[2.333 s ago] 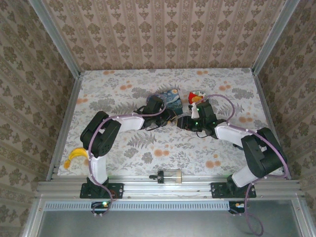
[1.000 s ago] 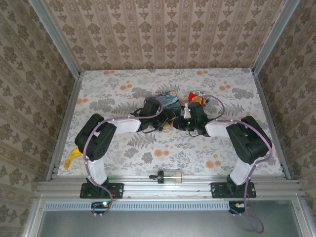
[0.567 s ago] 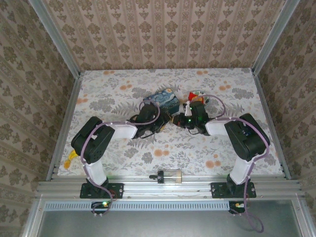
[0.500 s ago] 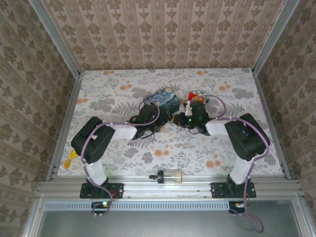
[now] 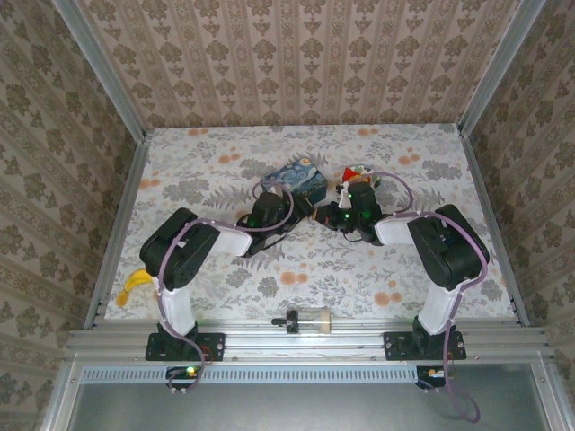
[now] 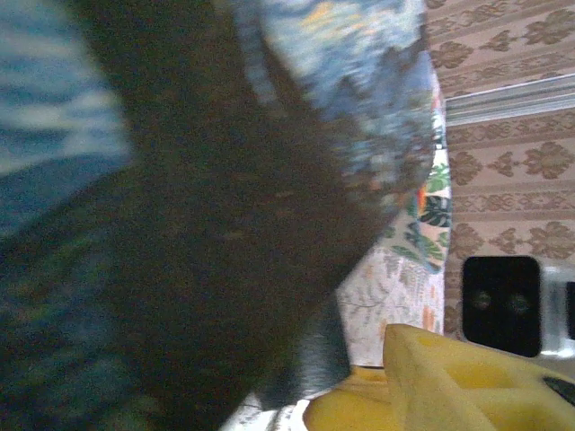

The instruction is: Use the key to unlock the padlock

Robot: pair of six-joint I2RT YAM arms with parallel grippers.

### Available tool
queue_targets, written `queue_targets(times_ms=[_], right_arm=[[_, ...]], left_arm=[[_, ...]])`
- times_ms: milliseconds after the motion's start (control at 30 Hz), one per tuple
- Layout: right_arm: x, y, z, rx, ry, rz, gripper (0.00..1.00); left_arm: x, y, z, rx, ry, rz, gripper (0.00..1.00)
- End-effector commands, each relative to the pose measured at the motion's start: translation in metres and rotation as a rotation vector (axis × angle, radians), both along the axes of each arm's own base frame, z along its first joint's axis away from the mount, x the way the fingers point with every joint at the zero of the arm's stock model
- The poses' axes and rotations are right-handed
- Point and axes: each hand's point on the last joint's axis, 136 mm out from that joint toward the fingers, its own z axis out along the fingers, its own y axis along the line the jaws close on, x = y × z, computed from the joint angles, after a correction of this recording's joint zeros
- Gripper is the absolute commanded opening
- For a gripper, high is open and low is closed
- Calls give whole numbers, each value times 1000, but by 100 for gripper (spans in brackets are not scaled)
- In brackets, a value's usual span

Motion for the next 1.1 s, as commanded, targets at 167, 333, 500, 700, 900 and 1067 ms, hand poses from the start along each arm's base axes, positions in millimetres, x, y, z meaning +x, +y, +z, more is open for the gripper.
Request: queue_targets(times_ms=[167,333,500,700,900,1067], right_arm=[[13,9,12,76,-37,2,4],[14,10,13,85,-39,3,5],[15,11,15,93,-40,5,5],[16,11,14,93,-39,4,5],[16,11,11,90,-32,-3,7],[17,9,11,80,-33,-8,10]], left_arm=[[4,-5,1,-27,-32,15,54],[8,-9,0,-47,-42,16,53],[9,-11,-4,-60,-35,21,51],[15,-13,-2,-78,-55,32,45],[21,-17,1,-92,-82,33,29],[24,-16,4,-91,-94,37,16]])
